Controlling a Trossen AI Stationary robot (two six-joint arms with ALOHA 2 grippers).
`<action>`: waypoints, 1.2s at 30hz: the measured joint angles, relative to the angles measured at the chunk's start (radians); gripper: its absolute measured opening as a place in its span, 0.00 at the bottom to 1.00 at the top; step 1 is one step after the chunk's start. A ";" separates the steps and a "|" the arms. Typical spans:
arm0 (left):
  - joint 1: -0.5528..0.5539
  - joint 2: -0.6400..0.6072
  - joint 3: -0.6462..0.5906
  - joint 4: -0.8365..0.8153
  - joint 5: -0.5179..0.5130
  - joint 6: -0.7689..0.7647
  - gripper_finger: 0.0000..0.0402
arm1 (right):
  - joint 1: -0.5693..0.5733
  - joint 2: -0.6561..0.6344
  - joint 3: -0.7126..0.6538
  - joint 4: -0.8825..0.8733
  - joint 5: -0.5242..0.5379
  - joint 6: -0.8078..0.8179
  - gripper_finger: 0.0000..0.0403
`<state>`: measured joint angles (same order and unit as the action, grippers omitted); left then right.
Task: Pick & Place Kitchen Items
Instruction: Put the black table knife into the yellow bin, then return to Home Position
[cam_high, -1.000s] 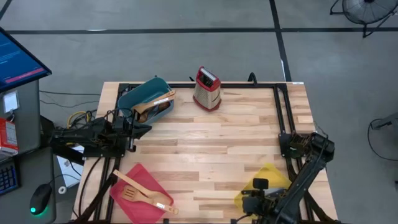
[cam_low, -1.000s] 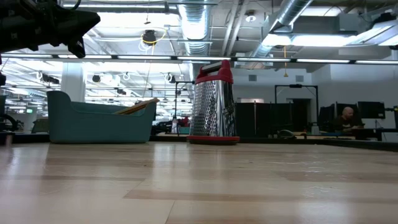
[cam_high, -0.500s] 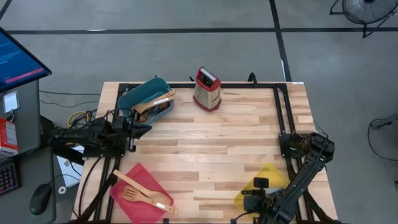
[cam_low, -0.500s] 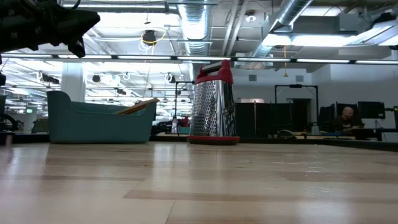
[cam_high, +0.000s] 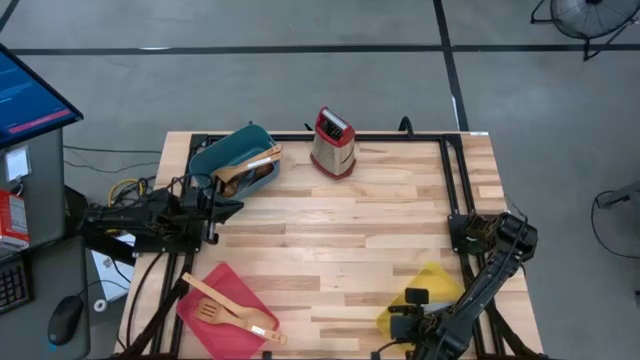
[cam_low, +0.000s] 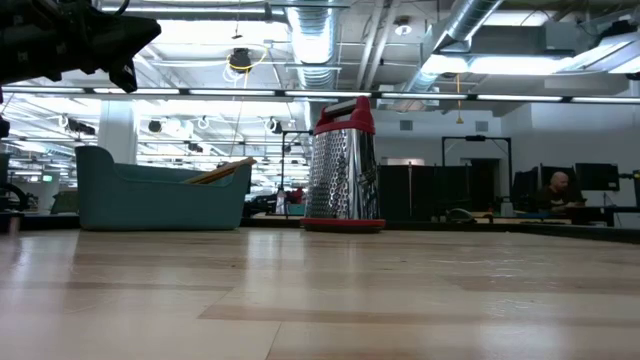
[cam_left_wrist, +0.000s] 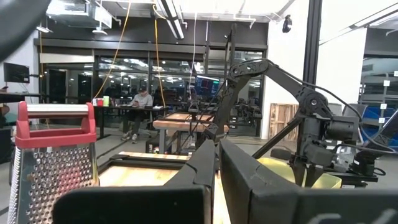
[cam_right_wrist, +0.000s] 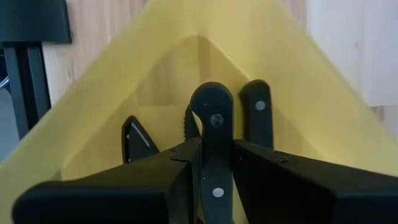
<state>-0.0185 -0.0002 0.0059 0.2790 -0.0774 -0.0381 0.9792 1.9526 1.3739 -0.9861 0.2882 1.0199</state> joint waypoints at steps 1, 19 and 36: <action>0.000 0.000 0.000 0.000 0.000 0.000 0.02 | 0.001 0.000 -0.006 0.011 0.000 -0.001 0.18; 0.000 0.000 0.000 0.000 0.000 0.000 0.02 | -0.022 -0.015 0.031 0.004 0.002 0.074 0.52; 0.000 0.000 0.000 0.000 0.000 0.000 0.02 | -0.091 -0.514 0.345 0.004 0.291 -0.382 0.51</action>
<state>-0.0185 -0.0002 0.0059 0.2790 -0.0775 -0.0380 0.8884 1.4388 1.7192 -0.9820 0.5792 0.6375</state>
